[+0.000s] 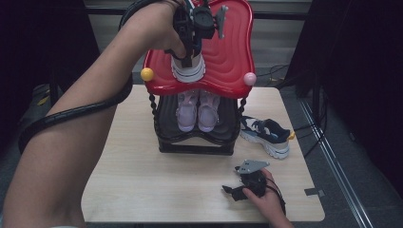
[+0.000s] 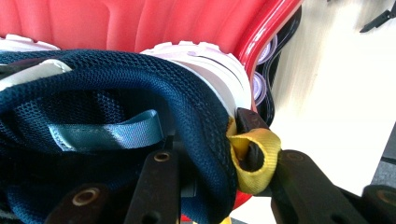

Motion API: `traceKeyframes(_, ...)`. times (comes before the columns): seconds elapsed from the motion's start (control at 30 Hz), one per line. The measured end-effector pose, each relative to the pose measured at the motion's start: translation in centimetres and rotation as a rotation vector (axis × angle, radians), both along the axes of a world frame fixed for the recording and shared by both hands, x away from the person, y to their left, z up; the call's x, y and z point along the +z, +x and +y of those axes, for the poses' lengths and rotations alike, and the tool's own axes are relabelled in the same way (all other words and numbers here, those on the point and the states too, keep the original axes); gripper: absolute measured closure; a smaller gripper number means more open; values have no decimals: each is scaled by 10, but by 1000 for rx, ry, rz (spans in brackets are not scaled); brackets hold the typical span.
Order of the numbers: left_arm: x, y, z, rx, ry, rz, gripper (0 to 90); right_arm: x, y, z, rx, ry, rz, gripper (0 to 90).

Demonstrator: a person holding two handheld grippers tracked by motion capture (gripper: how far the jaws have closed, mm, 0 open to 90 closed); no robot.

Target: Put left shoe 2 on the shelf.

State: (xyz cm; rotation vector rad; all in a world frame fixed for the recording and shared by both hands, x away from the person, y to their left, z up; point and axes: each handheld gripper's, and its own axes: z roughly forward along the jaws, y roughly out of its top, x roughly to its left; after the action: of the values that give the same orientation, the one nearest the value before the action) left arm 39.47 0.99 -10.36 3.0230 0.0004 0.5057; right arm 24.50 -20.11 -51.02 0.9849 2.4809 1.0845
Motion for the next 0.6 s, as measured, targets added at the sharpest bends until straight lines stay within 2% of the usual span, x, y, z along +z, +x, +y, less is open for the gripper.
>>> traceKeyframes(0.2,-1,-1,1,-44,27,-10,711,0,0,0,0,0,0,134)
traceKeyframes(0.43,0,2,4,-41,8,1,705,0,0,0,0,0,0,134)
traceKeyframes(0.6,0,3,6,-11,-22,17,691,0,0,0,0,0,0,134)
